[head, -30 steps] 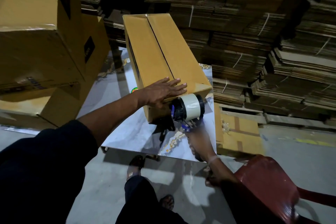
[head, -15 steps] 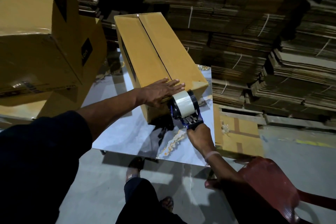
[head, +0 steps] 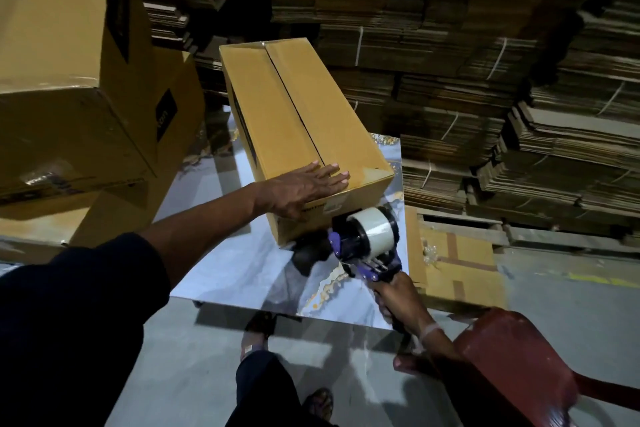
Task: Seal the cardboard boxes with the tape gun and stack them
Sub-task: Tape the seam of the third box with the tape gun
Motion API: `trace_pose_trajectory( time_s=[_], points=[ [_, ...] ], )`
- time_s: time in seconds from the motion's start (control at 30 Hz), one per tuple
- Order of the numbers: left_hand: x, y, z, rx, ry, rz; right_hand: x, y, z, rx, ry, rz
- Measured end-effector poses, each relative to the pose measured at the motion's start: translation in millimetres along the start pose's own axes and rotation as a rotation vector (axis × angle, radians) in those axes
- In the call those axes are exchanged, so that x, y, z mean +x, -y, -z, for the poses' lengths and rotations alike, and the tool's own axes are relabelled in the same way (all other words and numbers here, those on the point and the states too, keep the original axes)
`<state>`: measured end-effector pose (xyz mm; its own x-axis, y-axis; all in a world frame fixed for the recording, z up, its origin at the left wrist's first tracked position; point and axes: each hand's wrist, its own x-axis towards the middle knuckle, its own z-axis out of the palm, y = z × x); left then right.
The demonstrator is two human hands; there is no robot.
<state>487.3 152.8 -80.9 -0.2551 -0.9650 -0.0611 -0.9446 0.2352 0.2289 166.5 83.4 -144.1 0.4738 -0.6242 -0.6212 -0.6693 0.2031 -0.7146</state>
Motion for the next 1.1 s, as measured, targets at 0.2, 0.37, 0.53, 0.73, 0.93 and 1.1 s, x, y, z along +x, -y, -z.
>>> trace_pose_trajectory(
  time_s=[0.2, 0.37, 0.53, 0.73, 0.93, 1.1],
  points=[
    [-13, 9, -8, -0.007, 0.034, -0.051, -19, -12, 13, 0.248, 0.034, -0.059],
    [0, -24, -22, 0.142, -0.028, 0.181, -32, 11, 24, 0.399, 0.078, -0.003],
    [11, -47, -39, 0.213, -0.093, 0.410, -40, 32, 31, 0.486, 0.138, 0.056],
    [15, -56, -49, 0.248, -0.194, 0.481, -40, 57, 33, 0.567, 0.181, 0.068],
    [10, -49, -37, 0.105, -0.140, 0.388, -16, 98, 38, 0.613, 0.236, 0.118],
    [21, -15, -24, 0.052, -0.095, 0.352, 23, 146, 34, 0.556, 0.241, 0.156]
  ],
)
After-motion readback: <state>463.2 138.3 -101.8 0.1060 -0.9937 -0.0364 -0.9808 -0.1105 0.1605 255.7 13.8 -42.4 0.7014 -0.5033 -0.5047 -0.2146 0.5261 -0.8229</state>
